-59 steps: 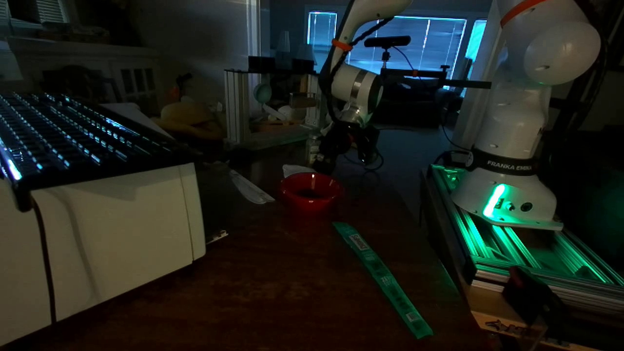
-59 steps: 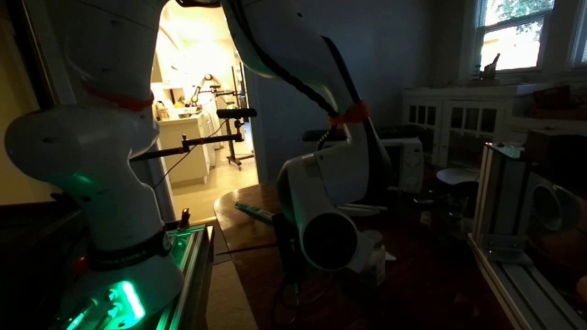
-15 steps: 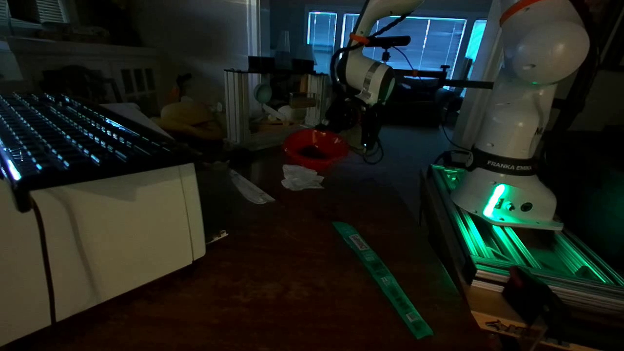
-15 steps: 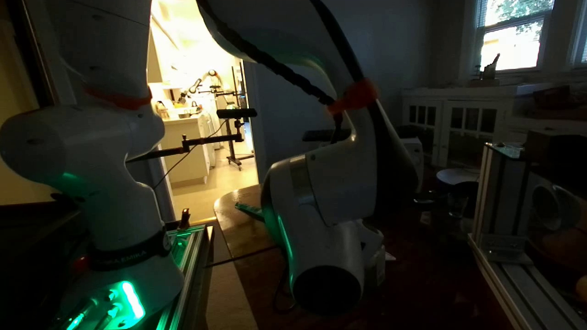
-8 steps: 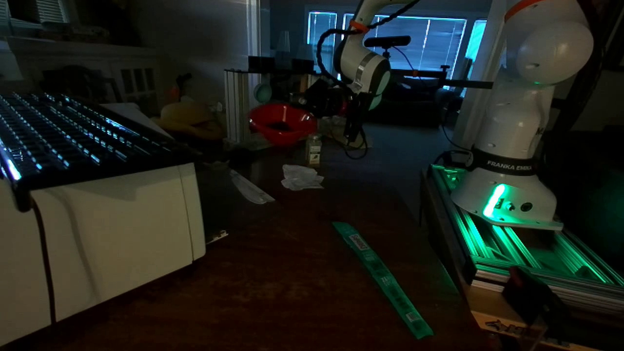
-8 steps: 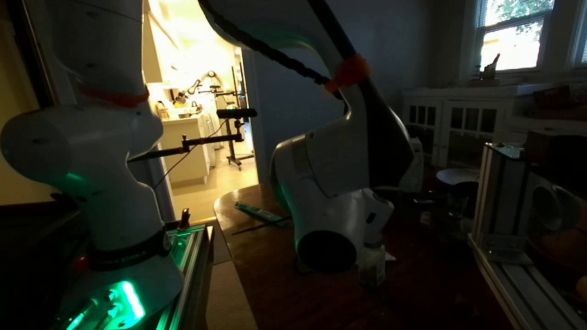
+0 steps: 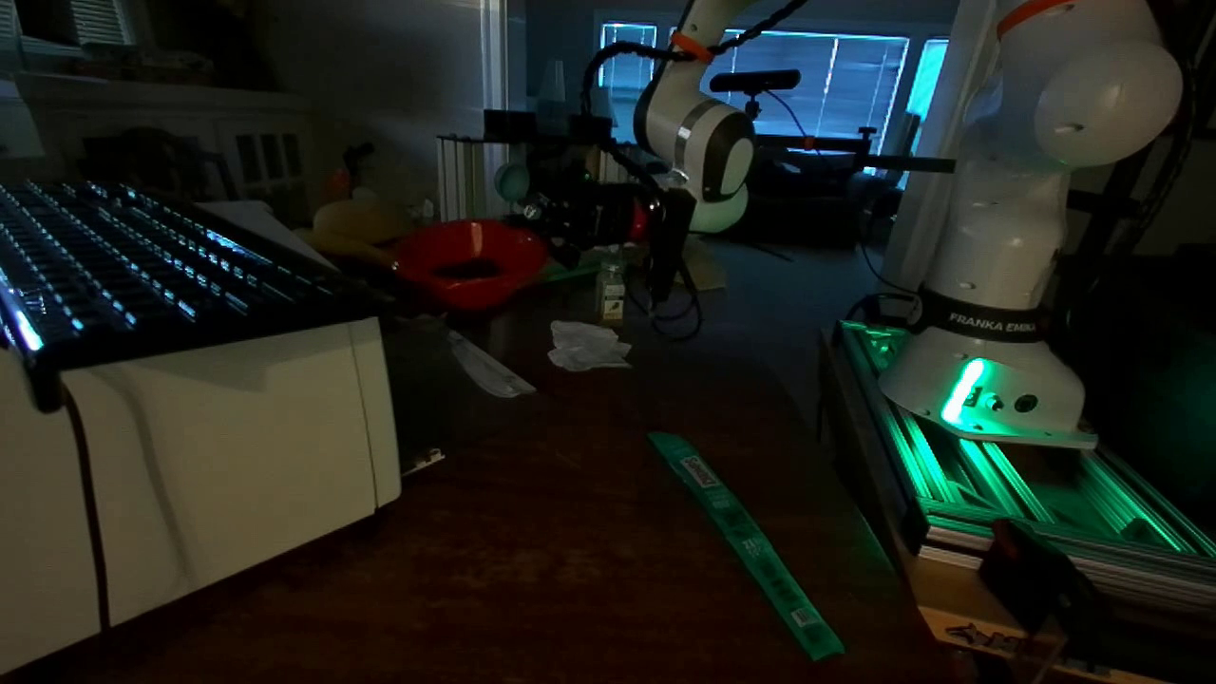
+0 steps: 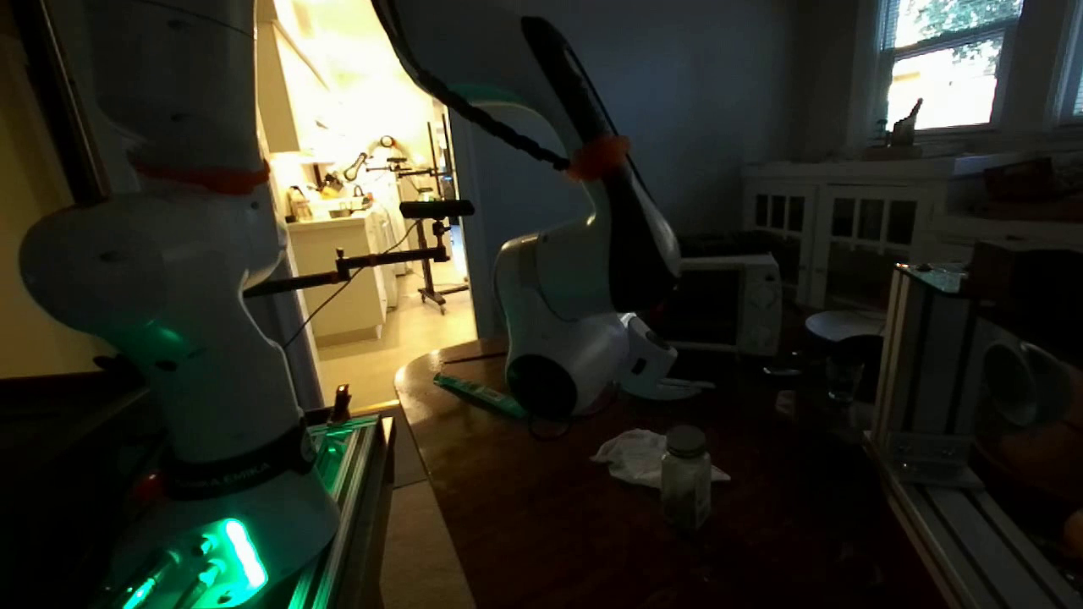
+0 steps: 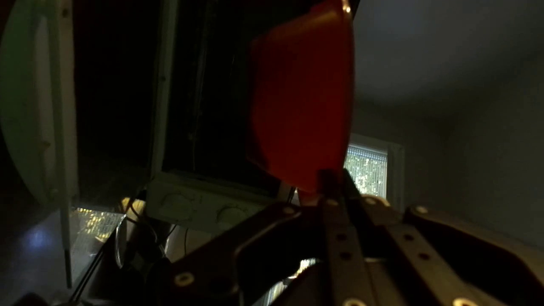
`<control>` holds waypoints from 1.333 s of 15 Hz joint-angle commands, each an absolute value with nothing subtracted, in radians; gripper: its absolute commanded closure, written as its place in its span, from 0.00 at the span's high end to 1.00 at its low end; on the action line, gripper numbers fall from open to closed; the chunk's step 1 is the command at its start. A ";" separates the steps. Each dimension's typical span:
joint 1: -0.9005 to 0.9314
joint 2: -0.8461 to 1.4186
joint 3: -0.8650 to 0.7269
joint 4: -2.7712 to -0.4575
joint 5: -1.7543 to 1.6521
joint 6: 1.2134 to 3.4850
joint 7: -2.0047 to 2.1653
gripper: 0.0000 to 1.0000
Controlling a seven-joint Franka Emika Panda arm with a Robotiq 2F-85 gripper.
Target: Put the red bowl in the white oven.
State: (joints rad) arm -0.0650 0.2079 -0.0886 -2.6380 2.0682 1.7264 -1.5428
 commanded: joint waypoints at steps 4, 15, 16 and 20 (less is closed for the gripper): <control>0.067 0.186 0.019 -2.663 2.457 1.839 -1.580 0.01; 0.092 0.204 0.017 -2.627 2.504 1.900 -1.588 0.02; 0.092 0.204 0.017 -2.624 2.504 1.900 -1.588 0.02; 0.092 0.204 0.017 -2.623 2.504 1.900 -1.588 0.01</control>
State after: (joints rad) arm 0.0893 0.2042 0.0213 -2.6237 2.5061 1.9011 -1.5896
